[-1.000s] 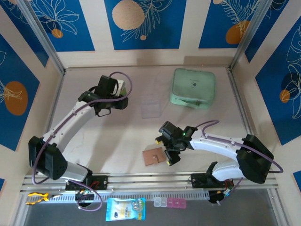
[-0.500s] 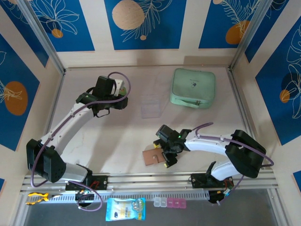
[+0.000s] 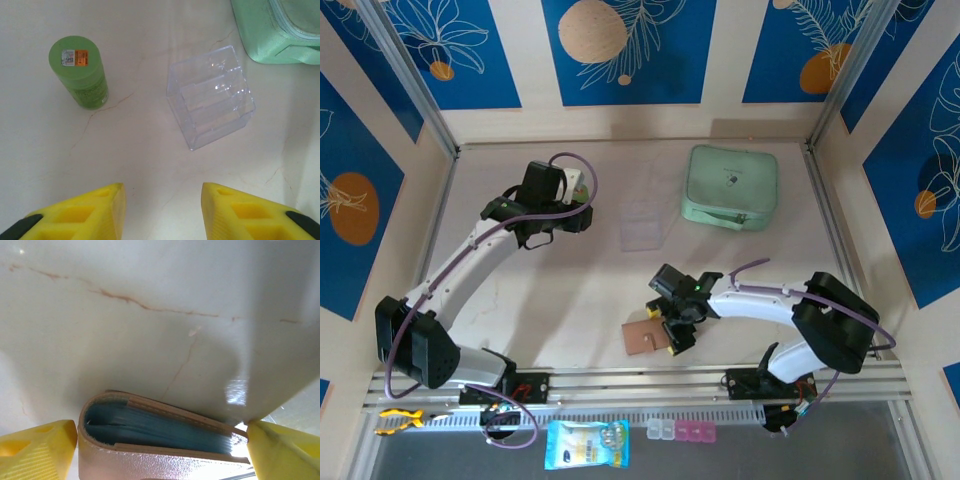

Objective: Take the credit cards out of the card holder

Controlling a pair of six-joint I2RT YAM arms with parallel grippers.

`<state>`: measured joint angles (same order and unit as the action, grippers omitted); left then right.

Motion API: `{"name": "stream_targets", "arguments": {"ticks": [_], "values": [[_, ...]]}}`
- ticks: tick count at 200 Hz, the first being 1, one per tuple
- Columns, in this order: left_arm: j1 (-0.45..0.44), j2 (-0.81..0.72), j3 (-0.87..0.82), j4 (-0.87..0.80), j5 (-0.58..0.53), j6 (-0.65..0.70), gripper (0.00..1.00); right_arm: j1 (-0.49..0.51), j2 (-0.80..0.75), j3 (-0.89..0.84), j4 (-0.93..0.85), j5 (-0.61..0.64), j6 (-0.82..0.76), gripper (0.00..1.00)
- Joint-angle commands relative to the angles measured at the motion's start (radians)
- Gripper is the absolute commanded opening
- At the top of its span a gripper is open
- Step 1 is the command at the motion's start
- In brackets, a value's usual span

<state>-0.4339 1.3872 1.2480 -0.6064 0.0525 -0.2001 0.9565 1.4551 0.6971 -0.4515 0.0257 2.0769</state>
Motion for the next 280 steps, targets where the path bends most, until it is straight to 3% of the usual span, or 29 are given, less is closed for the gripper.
{"name": "stream_targets", "arguments": {"ticks": [1,24,92,157,196,280], "values": [[0.011,-0.012,-0.003,0.005,0.022,0.007,0.45,0.014,0.03,0.03,0.034,0.008,0.269,0.84],[0.009,-0.01,-0.003,0.005,0.027,0.006,0.45,0.009,0.035,0.044,0.04,0.018,0.27,0.8],[0.01,-0.008,-0.004,0.003,0.023,0.006,0.46,-0.071,0.097,0.168,-0.009,-0.004,0.094,0.85],[0.01,-0.004,-0.001,-0.002,0.027,0.008,0.47,-0.033,0.099,0.296,-0.304,-0.012,-0.047,0.99],[0.01,-0.004,0.001,-0.005,0.033,0.01,0.48,0.021,0.145,0.285,-0.227,-0.061,-0.023,0.99],[0.009,-0.006,0.001,-0.006,0.035,0.007,0.48,0.041,0.315,0.389,-0.17,-0.114,-0.188,0.99]]}}
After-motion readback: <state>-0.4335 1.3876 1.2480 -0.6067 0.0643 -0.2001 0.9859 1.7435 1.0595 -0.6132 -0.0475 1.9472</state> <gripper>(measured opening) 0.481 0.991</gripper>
